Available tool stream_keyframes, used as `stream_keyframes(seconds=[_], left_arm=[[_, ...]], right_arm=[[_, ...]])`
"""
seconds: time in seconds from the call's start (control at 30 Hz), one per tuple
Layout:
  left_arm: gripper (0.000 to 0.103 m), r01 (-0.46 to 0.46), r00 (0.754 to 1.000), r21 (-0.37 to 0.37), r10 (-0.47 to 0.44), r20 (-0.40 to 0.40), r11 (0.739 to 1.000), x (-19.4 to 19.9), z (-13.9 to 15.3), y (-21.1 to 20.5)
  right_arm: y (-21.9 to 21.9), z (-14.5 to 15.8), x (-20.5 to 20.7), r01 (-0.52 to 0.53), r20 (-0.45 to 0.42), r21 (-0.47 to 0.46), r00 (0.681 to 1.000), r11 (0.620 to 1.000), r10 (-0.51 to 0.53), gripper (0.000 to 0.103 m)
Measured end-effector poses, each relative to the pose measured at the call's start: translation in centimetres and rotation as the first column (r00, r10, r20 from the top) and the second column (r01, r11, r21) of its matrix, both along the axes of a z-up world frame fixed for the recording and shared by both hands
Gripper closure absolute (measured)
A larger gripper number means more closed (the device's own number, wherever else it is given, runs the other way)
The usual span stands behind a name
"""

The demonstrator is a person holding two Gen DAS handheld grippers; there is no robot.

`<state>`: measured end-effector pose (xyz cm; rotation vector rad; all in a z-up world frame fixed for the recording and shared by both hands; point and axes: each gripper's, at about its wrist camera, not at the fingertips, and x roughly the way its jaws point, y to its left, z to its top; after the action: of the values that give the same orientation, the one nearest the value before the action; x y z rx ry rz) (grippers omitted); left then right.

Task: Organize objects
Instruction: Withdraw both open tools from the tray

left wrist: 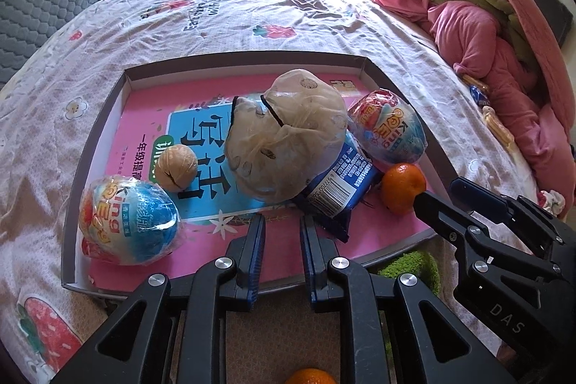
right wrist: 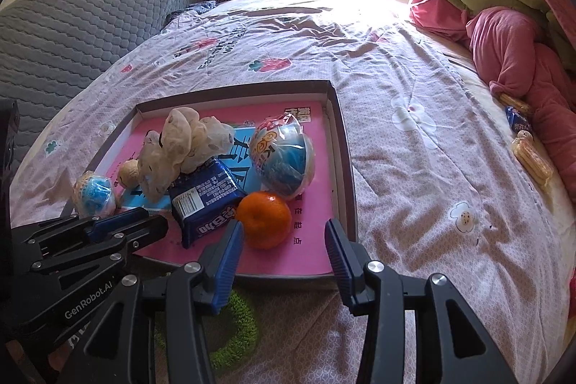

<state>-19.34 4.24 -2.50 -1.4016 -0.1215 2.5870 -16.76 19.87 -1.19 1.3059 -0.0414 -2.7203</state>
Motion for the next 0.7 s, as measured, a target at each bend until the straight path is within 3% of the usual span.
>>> stream_keyframes(seconds=[0.3,0.47,0.7], left_arm=[[0.081,-0.012,1.000,0.008,0.012,-0.021,1.000,0.5,0.9,-0.6],[0.068,-0.015,0.999,0.011,0.015,-0.039,1.000,1.2,1.7,-0.7],[0.059,-0.031,0.998,0.004,0.032,-0.058,1.000,1.9,2.7,-1.0]], right_arm=[[-0.7,0.9,0.6,-0.008,-0.016,0.005,1.000,1.000,0.008,0.056],[-1.0,1.6,1.1,-0.013,-0.030,0.009,0.999,1.000,0.013,0.056],[-1.0,2.6,1.8,-0.013,-0.052,0.004,0.999,1.000,0.014,0.052]])
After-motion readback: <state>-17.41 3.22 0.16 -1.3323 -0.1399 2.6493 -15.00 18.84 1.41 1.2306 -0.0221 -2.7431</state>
